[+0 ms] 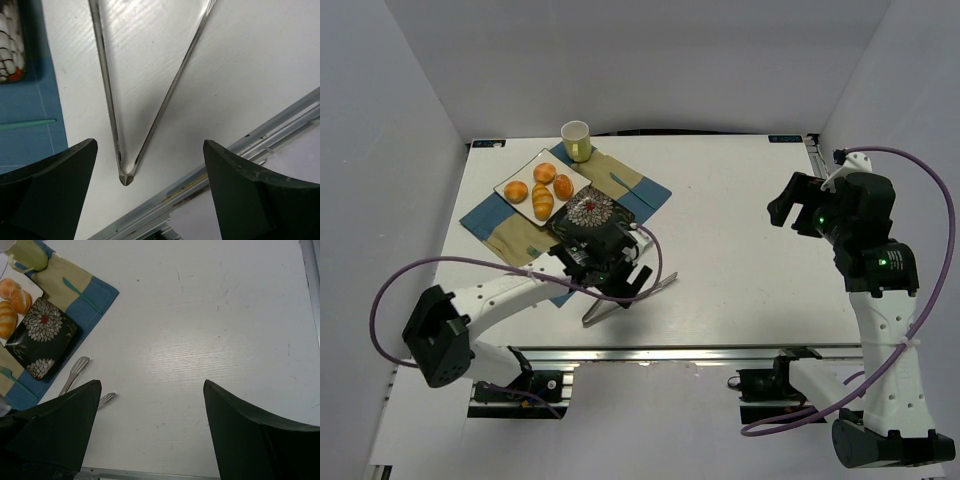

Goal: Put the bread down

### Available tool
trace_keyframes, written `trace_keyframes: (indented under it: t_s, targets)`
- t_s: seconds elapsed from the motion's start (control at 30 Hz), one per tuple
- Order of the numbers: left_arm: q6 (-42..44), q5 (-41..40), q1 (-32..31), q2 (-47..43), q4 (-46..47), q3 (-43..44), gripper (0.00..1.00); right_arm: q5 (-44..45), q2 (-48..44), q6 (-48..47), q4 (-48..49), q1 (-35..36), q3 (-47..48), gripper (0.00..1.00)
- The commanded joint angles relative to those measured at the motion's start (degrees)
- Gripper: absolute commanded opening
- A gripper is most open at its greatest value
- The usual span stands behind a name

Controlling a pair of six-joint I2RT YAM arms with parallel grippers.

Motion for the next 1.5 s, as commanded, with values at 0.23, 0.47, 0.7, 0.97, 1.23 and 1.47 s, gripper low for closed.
trace_keyframes:
  t_s: [0.23, 0.47, 0.7, 0.97, 1.23, 1.47]
  targets:
    - [7.58, -8.56, -3.57, 5.12, 6.72, -3.74, 0.98, -0.74, -0.99, 0.24, -0.86, 0.32, 2.19, 0.89]
    - [10.93, -5.22, -3.65, 10.22, 9.10, -4.44, 0.98, -1.36, -0.90, 0.33, -1.31, 0.41, 2.18, 0.89]
    - [11.28, -2.32, -3.57, 13.12, 11.12, -5.59, 0.98, -0.74, -0.90, -0.02, -1.66, 0.32, 2.10, 0.89]
    - [11.46, 0.48, -0.76, 15.05, 11.65, -6.64, 0.98, -0.83, -0.72, -0.02, -1.48, 0.23, 1.83, 0.89]
    - [9.61, 4.10, 1.79, 16.55, 14.11, -6.55, 0.98, -1.01, -0.72, 0.33, -1.31, 0.32, 1.31, 0.89]
    - [6.54, 2.79, 2.06, 16.72, 15.25, -8.83, 0.96, -1.10, -0.72, 0.33, -0.95, 0.32, 0.87, 0.89]
